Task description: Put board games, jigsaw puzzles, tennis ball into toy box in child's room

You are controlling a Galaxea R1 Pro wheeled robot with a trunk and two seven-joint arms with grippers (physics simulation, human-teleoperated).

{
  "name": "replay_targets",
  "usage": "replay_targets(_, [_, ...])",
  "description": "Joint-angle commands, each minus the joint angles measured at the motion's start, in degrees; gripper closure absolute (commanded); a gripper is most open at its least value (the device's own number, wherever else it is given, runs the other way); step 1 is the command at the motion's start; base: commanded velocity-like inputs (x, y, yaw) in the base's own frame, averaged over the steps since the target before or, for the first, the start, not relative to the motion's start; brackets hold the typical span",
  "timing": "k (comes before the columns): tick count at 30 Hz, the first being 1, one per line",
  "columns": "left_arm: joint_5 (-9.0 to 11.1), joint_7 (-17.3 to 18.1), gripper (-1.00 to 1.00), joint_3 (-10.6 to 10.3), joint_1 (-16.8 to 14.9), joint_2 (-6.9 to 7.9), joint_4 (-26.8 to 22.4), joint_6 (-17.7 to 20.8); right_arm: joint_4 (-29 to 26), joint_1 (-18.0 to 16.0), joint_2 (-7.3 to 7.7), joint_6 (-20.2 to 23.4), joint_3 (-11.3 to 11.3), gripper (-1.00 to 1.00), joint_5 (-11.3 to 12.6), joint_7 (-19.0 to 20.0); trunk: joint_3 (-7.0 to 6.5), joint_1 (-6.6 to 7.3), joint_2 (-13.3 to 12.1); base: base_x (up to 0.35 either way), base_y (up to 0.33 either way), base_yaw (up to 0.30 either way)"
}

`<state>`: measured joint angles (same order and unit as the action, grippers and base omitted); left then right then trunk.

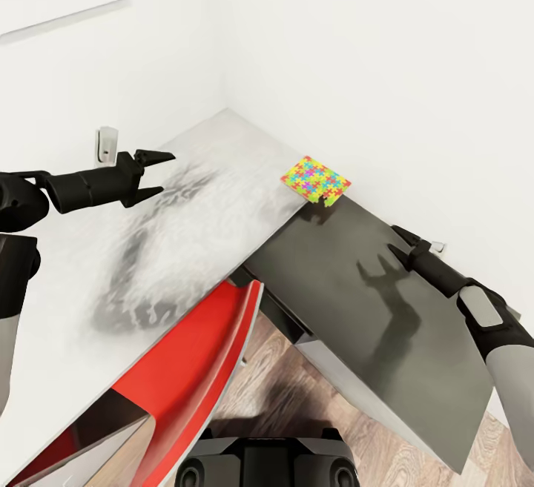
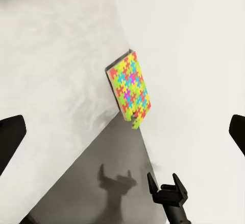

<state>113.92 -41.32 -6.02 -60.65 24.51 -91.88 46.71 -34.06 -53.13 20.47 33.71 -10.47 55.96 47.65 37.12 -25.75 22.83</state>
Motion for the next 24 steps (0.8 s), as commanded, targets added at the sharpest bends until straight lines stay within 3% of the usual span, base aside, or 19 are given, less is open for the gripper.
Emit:
replay_targets(1, [0.59,-0.59,-1.0,-0.04,-0.06,0.03,-0.03,-0.09,0.03,-0.04,0.0,0.4,-0.07,-1.0,0.27,0.04,0.07,-0.03,0.09,0.0,0.0,0.047])
replay_targets(9, [0.43,-0.6,-1.0,-0.12,0.22,0.0,-0.14,-0.12,0.1,-0.03,0.07,0.09,-0.19,-1.0,0.35,0.06,0.07,-0.03,0.09,0.0,0.0,0.036])
replay_targets(16, [0.29,-0.65,-1.0,-0.28,0.27,-0.22,-0.15,-0.16,0.18,-0.07,0.07,-0.09,-0.46,-1.0,0.38,-0.08,0.07,-0.03,0.09,0.0,0.0,0.154])
replay_targets(24, [0.22,-0.93,-1.0,-0.39,-0.08,-2.28,-0.19,-0.26,1.4,-0.25,-0.14,-1.72,-0.7,-1.0,0.44,-0.35,0.07,-0.03,0.09,0.0,0.0,0.224])
